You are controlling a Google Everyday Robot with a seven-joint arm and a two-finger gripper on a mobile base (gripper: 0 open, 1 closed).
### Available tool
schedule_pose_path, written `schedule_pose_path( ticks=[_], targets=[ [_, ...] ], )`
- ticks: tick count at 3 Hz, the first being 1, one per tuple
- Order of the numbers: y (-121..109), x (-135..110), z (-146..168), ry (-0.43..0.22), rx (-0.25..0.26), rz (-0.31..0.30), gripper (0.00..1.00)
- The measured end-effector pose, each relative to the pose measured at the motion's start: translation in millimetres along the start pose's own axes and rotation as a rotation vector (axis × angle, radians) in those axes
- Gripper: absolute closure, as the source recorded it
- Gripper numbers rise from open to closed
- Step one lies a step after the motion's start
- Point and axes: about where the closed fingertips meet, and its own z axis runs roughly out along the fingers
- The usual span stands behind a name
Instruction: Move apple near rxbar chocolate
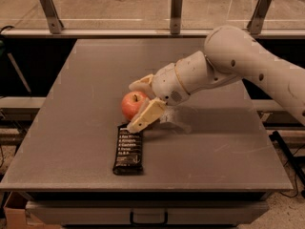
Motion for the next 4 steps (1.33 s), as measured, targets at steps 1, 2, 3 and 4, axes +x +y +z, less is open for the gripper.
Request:
schedule_pose_path(
  ticks=[1,2,3,4],
  targets=[
    [-4,8,-13,0.028,0.035,0.008,0.0],
    [-24,29,-65,0.07,0.166,0.033,0.0],
    [-48,53,-157,0.079,0.375,0.041,0.0],
    [-65,56,-243,0.069,0.572,0.012,0.0]
  ],
)
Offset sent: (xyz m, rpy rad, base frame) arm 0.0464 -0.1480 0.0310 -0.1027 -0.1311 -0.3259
